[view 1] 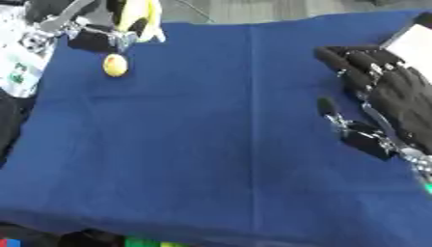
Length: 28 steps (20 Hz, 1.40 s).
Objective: Pick up the objects with one hand, pass them to the other hand, and then place them into the box on the other side of the table.
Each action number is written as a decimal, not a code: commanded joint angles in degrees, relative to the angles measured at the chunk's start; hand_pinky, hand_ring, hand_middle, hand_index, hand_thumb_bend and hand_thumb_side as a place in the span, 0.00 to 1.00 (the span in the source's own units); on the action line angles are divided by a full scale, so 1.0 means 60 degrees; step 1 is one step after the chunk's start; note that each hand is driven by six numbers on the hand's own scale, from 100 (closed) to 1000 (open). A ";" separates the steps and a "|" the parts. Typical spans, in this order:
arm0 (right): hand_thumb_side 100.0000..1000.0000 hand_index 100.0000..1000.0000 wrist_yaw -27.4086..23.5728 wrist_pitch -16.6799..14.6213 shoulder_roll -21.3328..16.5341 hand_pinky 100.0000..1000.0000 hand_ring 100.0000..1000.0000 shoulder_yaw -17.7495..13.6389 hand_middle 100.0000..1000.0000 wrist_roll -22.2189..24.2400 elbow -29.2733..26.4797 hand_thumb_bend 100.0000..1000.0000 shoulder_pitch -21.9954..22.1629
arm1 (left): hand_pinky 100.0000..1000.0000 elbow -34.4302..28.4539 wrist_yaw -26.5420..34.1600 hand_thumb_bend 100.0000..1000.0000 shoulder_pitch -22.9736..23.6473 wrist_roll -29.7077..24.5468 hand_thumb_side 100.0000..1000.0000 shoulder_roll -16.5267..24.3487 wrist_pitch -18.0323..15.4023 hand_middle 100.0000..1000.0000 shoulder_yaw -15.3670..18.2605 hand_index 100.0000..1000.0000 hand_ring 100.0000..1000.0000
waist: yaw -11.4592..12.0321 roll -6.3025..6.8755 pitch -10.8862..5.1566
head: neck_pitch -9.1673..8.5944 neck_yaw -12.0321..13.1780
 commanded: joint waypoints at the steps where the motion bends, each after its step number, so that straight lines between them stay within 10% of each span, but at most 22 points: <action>1: 0.00 1.00 -0.0146 -0.0082 -0.0211 0.79 0.82 0.0032 0.84 0.0019 -0.0203 0.00 -0.0174 | 0.49 -0.0179 -0.0056 0.00 -0.0306 -0.0276 0.16 -0.0081 -0.0215 0.13 -0.0207 0.20 0.20 | 0.0038 -0.0052 -0.0225 | -0.0024 -0.0076; 12: 0.00 1.00 -0.0318 -0.0235 -0.0498 0.81 0.82 0.0256 0.85 0.0307 -0.0203 0.01 -0.0395 | 0.49 -0.0169 0.0100 0.00 -0.0757 -0.1140 0.16 -0.0958 -0.0832 0.13 -0.1038 0.20 0.20 | 0.0128 -0.0094 -0.0215 | -0.0024 -0.0338; 28: 0.02 1.00 0.0340 -0.0417 -0.0647 0.83 0.83 0.0349 0.90 0.0463 -0.0203 0.28 -0.0531 | 0.48 -0.0320 0.1054 0.00 -0.1188 -0.2614 0.17 -0.1585 -0.1392 0.13 -0.2057 0.19 0.20 | 0.0182 -0.0091 -0.0227 | -0.0024 -0.0562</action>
